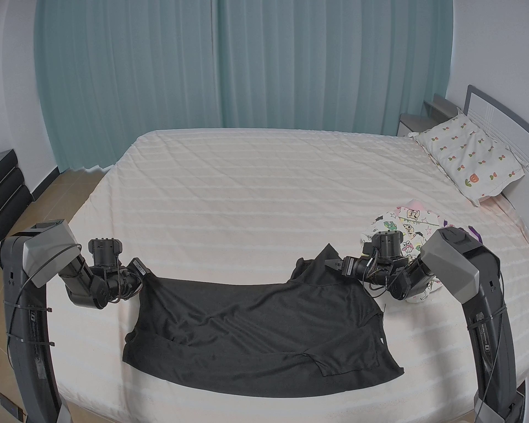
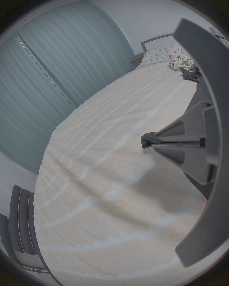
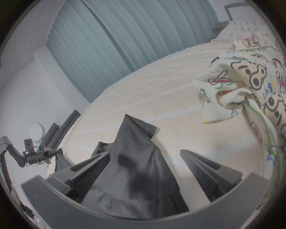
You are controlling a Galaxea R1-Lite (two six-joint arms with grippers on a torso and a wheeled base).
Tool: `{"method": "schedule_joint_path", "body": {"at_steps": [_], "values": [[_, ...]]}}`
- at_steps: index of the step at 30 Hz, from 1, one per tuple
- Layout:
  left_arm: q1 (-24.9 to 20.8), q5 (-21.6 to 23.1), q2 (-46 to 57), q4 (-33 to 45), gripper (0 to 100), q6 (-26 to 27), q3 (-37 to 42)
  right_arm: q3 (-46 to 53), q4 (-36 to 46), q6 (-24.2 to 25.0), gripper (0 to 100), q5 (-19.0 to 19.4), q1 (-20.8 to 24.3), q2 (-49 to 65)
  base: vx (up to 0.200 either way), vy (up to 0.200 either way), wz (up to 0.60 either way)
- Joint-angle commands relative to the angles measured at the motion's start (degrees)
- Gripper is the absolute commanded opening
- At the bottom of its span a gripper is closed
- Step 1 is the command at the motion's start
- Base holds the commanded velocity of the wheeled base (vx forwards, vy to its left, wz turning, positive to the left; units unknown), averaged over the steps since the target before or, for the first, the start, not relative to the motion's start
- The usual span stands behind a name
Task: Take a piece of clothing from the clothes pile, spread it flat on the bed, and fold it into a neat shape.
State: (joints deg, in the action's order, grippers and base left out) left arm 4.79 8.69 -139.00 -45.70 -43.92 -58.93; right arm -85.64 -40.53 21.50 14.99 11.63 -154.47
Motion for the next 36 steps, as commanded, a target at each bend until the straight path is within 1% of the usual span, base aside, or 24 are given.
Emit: {"method": "schedule_joint_path", "body": {"at_steps": [1, 5, 6, 10, 13, 16, 20, 23, 26, 29, 32, 36], "values": [[-0.04, 0.01, -0.05, 0.00, 0, -0.02, 0.04, -0.05, 0.02, 0.47, 100, 0.65, 0.06, -0.31, 0.000, 0.000, 0.00], [0.04, 0.01, -0.05, 0.09, 0, -0.02, 0.04, 0.03, -0.07, 0.73, 100, 0.91, 0.06, -0.31, 0.000, 0.000, 0.00], [-0.04, 0.01, -0.05, 0.09, 0, -0.02, 0.04, 0.12, -0.16, 0.91, 0, 1.00, 0.06, -0.22, 0.000, 0.000, 0.00], [0.04, 0.01, -0.05, 0.09, 0, -0.02, 0.04, 1.35, -1.92, 2.93, 0, 1.00, -0.03, 0.39, 0.000, 0.000, 0.00], [0.04, -0.08, -0.05, 0.09, 0, -0.11, -0.13, 2.23, -2.44, 2.93, 0, 1.09, -0.12, 0.66, 0.000, 0.000, 0.00], [0.13, -0.17, 0.13, 0.00, 0, -0.11, -0.75, 5.39, -4.20, 3.02, 0, 3.02, -0.38, 2.77, 0.000, 0.000, 0.00], [0.31, -0.34, 0.57, 0.09, 0, 0.15, -0.66, 7.06, -6.31, 3.28, 0, 3.20, -1.17, 4.26, 0.000, 0.000, 0.00], [0.92, -0.34, 2.33, 0.70, 0, 0.42, -0.57, 9.00, -8.69, 5.39, 0, 3.20, -1.52, 6.63, 0.000, 0.000, 0.00], [1.01, -0.43, 2.50, 0.70, 0, 0.68, -0.57, 9.53, -9.21, 6.88, 0, 3.29, -1.96, 8.30, 0.000, 0.000, 0.00], [1.01, -0.52, 3.21, 0.70, 0, 2.00, -0.48, 10.76, -9.30, 8.55, 0, 3.29, -2.14, 10.59, 0.000, 0.000, 0.00], [1.01, -0.61, 4.44, 1.14, 0, 2.44, -0.22, 11.46, -9.65, 8.82, 0, 3.29, -2.23, 11.29, 0.000, 0.000, 0.00], [1.19, -0.61, 5.58, 3.16, 0, 4.99, -0.13, 12.07, -10.97, 9.87, 0, 3.37, -2.93, 12.17, 0.000, 0.000, 0.00]]}}
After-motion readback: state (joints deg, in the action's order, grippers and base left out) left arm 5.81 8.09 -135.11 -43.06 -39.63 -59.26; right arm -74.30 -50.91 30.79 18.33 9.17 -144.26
